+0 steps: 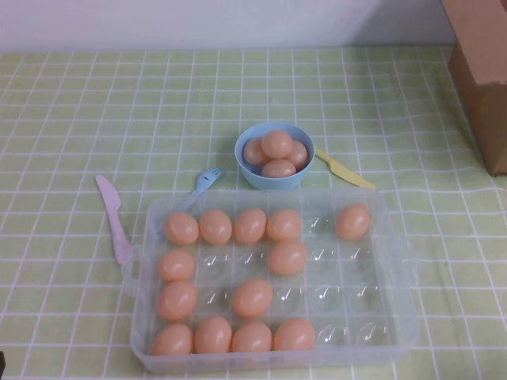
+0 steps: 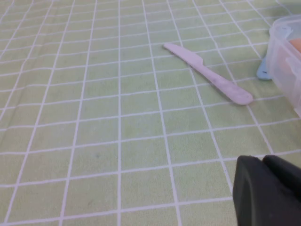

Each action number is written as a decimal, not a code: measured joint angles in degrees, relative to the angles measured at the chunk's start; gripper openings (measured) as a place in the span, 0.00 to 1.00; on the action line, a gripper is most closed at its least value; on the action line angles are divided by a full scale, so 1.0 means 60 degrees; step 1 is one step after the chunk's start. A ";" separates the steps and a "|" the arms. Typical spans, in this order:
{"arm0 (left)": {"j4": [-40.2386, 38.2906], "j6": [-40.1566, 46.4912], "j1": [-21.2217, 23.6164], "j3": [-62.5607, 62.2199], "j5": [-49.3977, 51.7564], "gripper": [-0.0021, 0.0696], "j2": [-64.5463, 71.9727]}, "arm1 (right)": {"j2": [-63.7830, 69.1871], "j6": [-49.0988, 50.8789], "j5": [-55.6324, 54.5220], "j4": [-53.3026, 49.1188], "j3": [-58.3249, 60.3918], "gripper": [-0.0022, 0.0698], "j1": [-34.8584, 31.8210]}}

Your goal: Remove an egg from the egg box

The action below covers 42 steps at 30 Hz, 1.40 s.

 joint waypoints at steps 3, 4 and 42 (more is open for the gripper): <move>0.0000 0.0000 0.0000 0.0000 0.0000 0.02 0.0000 | 0.0000 0.0000 0.0000 0.0000 0.0000 0.01 0.0000; 0.0000 0.0000 0.0000 0.0000 0.0000 0.02 0.0000 | 0.0000 0.0000 0.0000 0.0000 0.0000 0.01 0.0000; -0.3363 0.1103 -0.0016 -0.5137 0.3373 0.02 0.5105 | 0.0000 0.0000 0.0000 0.0000 0.0000 0.01 0.0000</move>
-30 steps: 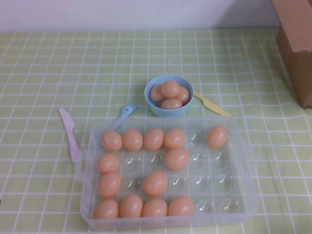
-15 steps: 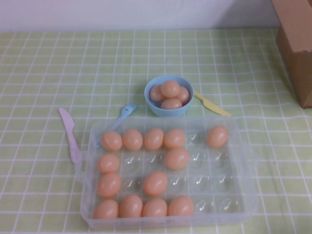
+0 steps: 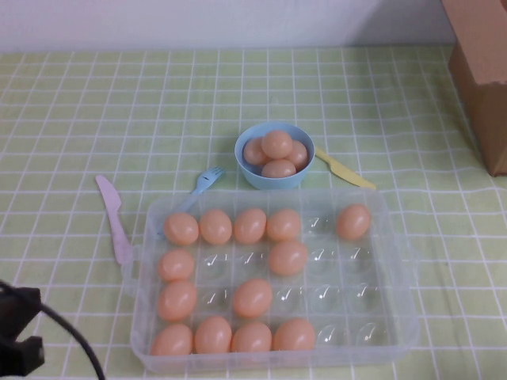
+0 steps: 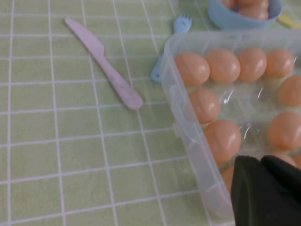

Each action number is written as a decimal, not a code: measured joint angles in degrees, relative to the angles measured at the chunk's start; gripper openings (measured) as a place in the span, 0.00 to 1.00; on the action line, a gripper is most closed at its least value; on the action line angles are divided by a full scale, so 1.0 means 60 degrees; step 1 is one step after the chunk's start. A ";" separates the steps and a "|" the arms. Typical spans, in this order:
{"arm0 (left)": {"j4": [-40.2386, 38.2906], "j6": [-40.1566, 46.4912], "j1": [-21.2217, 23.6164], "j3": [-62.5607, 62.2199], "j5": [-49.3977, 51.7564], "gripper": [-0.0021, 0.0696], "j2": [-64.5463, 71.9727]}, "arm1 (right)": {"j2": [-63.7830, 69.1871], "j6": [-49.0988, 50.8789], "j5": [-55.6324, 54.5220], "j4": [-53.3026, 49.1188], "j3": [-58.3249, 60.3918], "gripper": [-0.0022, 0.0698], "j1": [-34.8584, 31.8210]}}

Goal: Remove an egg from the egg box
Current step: Pick up the egg from the plastic box

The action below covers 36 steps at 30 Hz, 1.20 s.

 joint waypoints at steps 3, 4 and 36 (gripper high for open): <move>0.0362 0.0355 0.0000 -0.0718 0.0540 0.02 0.1395 | 0.0000 0.0000 0.0000 0.0000 0.0000 0.01 0.0000; 0.0484 0.0440 0.0000 -0.0873 0.0629 0.02 0.1817 | 0.0000 0.0000 0.0000 0.0000 0.0000 0.01 0.0000; 0.1922 0.0564 -0.2165 -0.4146 0.1957 0.02 0.5841 | 0.0000 0.0000 0.0000 0.0000 0.0000 0.01 0.0000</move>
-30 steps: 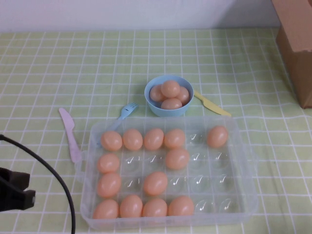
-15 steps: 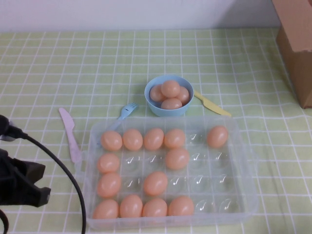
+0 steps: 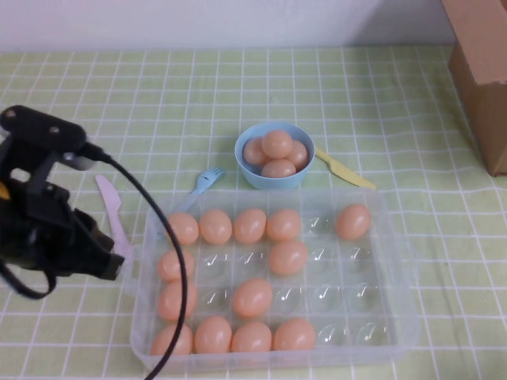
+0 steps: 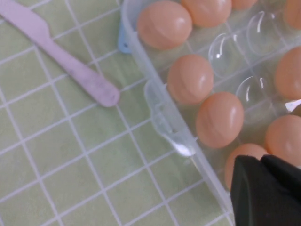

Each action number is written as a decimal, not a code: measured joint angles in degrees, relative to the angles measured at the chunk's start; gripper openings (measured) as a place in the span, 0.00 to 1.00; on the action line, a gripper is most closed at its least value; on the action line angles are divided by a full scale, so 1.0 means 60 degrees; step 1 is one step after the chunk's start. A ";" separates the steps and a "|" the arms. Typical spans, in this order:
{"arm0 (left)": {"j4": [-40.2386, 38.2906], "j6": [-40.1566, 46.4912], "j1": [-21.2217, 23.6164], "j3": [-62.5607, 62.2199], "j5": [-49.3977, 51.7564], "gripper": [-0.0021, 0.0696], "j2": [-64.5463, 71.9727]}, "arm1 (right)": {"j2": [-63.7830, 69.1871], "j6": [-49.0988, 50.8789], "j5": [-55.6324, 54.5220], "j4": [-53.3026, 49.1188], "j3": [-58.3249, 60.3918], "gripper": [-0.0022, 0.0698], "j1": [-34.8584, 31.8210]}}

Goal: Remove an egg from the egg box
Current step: Pick up the egg from the plastic box

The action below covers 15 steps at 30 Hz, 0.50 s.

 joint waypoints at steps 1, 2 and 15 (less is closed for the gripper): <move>0.0019 0.0000 -0.0184 -0.0148 -0.0005 0.02 0.0226 | 0.0000 0.0000 0.0000 0.0000 0.0000 0.01 0.0000; 0.0036 0.0000 -0.0415 -0.0325 0.0022 0.02 0.0512 | 0.0000 0.0000 0.0000 0.0000 0.0000 0.01 0.0000; 0.0202 -0.0432 -0.1821 -0.1482 0.0077 0.49 0.3745 | 0.0000 0.0000 0.0000 0.0000 0.0000 0.01 0.0000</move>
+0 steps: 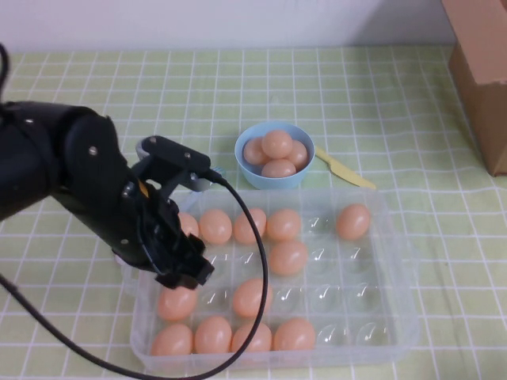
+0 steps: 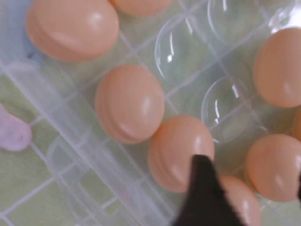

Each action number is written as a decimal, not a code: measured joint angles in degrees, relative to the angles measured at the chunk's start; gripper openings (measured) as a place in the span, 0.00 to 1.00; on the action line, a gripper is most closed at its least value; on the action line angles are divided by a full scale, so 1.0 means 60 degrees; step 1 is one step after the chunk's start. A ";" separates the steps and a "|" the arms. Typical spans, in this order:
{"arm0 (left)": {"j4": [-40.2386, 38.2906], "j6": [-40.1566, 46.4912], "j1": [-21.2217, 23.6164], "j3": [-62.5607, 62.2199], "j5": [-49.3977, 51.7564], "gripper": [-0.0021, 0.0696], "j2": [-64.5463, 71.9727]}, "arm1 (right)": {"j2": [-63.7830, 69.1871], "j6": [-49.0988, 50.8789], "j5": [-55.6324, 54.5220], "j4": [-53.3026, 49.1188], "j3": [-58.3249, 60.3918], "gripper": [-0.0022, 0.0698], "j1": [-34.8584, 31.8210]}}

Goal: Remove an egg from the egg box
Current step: Pick up the egg from the plastic box

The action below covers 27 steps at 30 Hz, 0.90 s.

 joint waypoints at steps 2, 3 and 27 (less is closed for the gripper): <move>0.0000 -0.0118 0.0000 0.0000 0.0000 0.62 0.0283 | 0.0000 0.0000 0.0000 0.0000 0.0000 0.01 -0.0017; 0.0000 -0.0167 0.0000 0.0000 -0.0018 0.66 0.0407 | 0.0000 0.0000 0.0000 0.0000 0.0000 0.01 -0.0016; 0.0429 -0.0829 -0.0014 -0.0013 -0.0118 0.73 0.1530 | 0.0000 0.0000 0.0000 0.0022 0.0000 0.01 -0.0016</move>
